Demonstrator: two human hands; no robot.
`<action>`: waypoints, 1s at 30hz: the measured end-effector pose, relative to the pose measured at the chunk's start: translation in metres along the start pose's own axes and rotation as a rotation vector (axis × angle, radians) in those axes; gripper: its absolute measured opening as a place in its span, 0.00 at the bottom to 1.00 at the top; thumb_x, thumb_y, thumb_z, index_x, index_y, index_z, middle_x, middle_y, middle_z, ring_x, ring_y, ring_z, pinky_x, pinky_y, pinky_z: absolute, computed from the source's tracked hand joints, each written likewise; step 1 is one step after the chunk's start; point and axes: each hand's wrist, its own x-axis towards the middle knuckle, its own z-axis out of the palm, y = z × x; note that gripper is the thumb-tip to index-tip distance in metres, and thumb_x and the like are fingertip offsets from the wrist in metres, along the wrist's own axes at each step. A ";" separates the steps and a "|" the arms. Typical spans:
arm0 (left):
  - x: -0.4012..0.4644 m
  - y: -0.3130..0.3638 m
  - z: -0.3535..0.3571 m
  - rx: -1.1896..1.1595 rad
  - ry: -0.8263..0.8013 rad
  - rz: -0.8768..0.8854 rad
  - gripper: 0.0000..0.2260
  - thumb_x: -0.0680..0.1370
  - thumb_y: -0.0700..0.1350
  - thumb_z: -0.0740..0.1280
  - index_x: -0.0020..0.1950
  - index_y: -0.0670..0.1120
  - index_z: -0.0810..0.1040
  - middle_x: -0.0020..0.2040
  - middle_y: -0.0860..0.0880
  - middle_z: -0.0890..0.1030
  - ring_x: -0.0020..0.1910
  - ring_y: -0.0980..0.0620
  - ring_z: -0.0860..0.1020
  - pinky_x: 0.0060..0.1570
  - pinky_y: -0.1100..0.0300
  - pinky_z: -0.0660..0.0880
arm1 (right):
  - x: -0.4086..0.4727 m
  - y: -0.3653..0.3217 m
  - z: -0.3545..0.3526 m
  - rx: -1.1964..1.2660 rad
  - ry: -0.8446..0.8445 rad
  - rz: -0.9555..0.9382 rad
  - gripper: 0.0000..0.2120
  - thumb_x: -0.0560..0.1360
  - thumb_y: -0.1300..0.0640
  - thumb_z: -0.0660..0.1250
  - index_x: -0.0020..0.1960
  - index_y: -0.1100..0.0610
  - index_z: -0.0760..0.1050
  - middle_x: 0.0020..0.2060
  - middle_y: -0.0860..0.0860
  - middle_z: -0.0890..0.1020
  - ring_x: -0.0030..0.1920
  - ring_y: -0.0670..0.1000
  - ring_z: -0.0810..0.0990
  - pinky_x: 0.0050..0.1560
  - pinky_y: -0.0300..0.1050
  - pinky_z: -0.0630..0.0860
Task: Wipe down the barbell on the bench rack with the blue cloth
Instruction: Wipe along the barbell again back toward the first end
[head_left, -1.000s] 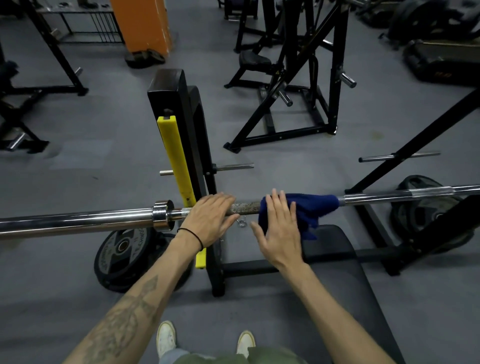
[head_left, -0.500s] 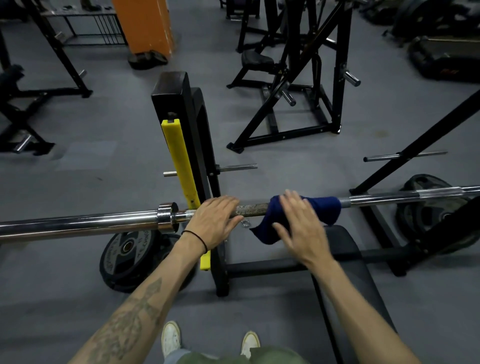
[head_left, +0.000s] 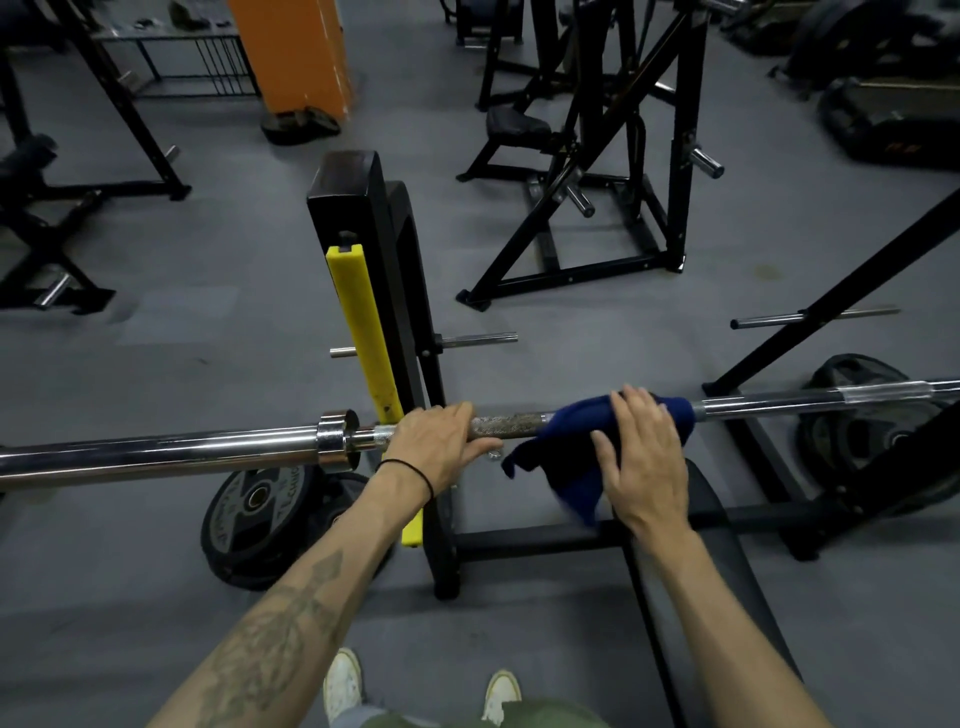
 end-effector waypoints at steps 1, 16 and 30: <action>0.004 0.001 -0.002 0.052 -0.022 -0.014 0.25 0.79 0.70 0.51 0.54 0.49 0.70 0.48 0.51 0.80 0.45 0.49 0.80 0.43 0.55 0.75 | 0.002 -0.009 0.004 0.034 0.033 0.107 0.32 0.86 0.40 0.50 0.77 0.63 0.68 0.76 0.59 0.70 0.79 0.59 0.64 0.82 0.56 0.53; 0.007 -0.003 -0.010 -0.080 -0.097 0.024 0.26 0.80 0.68 0.48 0.58 0.51 0.74 0.49 0.51 0.78 0.45 0.51 0.75 0.42 0.56 0.70 | 0.006 -0.026 0.003 0.033 0.012 0.134 0.34 0.86 0.38 0.47 0.76 0.63 0.70 0.73 0.59 0.75 0.78 0.57 0.65 0.82 0.53 0.51; -0.049 -0.034 0.029 -0.139 0.319 0.228 0.28 0.78 0.47 0.65 0.77 0.42 0.66 0.74 0.44 0.71 0.73 0.45 0.68 0.76 0.50 0.60 | 0.003 -0.021 0.007 -0.020 -0.038 -0.041 0.30 0.86 0.41 0.52 0.76 0.62 0.70 0.73 0.58 0.74 0.76 0.58 0.69 0.81 0.54 0.56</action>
